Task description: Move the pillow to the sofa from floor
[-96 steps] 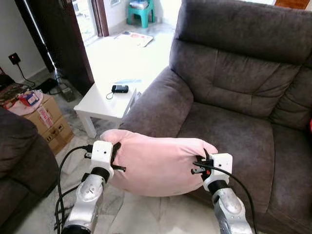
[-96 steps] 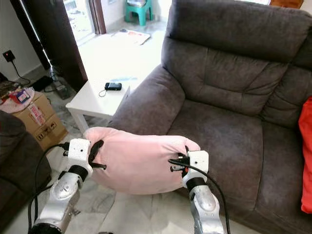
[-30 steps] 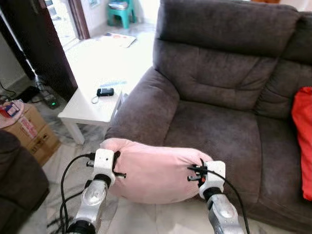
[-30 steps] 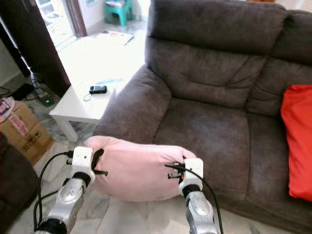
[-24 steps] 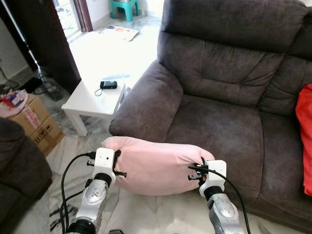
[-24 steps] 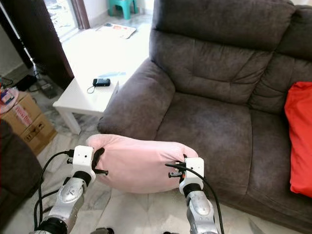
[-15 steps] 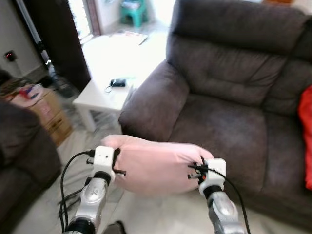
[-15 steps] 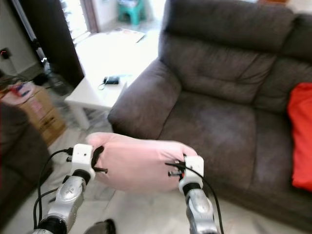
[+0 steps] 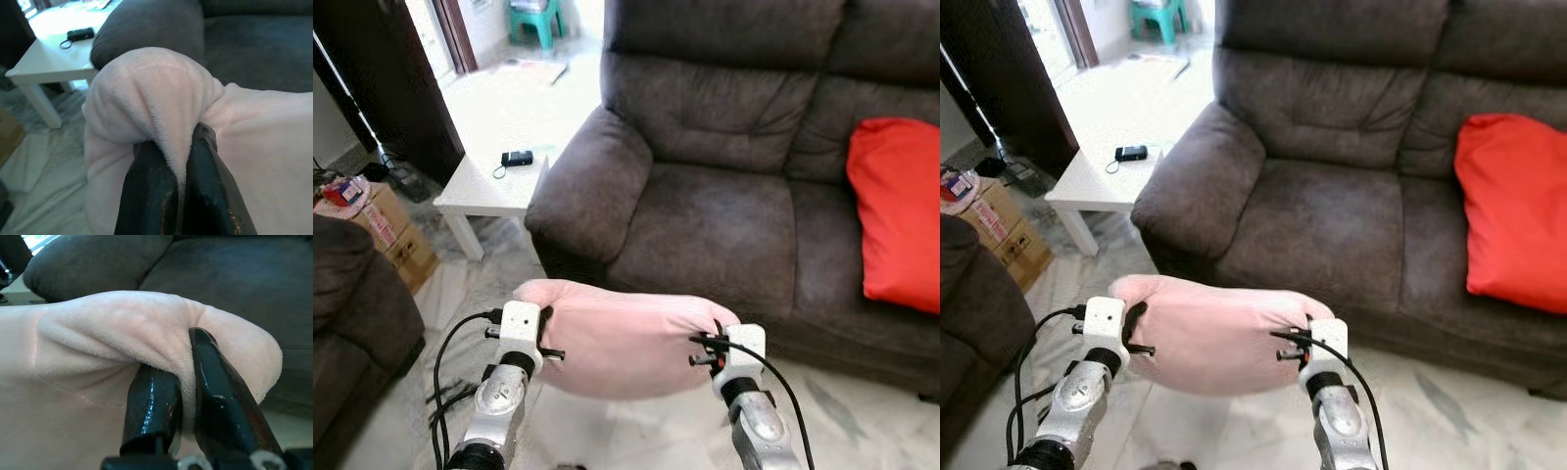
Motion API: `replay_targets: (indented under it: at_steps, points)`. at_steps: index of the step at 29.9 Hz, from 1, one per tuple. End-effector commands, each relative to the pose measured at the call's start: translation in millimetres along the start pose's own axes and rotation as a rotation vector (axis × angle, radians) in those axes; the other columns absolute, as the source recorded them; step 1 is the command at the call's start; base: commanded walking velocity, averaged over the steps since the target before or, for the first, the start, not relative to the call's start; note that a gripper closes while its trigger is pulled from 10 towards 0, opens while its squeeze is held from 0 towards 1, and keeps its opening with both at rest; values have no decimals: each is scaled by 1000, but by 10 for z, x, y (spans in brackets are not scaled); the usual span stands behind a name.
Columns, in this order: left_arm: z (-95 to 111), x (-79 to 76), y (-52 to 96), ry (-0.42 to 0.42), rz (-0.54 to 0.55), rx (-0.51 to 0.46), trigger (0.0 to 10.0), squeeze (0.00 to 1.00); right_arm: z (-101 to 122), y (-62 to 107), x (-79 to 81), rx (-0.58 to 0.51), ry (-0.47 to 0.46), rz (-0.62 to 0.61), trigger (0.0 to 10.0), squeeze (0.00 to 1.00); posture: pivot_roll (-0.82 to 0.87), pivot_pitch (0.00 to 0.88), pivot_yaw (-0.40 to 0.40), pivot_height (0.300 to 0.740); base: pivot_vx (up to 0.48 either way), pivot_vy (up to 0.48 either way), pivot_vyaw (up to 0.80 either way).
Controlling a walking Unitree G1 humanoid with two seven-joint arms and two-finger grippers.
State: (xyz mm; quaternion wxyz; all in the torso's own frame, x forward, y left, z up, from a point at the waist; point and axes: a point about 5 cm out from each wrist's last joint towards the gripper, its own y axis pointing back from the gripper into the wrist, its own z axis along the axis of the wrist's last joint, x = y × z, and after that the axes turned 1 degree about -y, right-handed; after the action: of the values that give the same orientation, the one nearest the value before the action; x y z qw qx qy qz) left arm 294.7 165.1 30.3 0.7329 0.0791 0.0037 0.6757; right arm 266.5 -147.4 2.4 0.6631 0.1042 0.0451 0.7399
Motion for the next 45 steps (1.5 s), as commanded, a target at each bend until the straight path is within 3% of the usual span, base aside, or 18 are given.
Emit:
replay_targets:
  at_steps: [1,24,35,45]
  points:
    - [70,194,-1,6,83,-40,10000,0,133,-37,-122,-69,-28,-65,10000,0,79,92,-22,740,0,0,-738]
    - [61,173,3,28,92,-38,10000,0,132,-47,-113,-68,-23,-57,10000,0,75,61,-21,740,0,0,-699]
    - [59,181,7,28,89,-36,10000,0,144,-55,-94,-76,-27,-54,10000,0,75,63,-18,740,0,254,0]
    - [54,166,8,24,85,-31,10000,0,151,-52,-105,-81,-23,-58,10000,0,71,67,-17,740,0,192,-426]
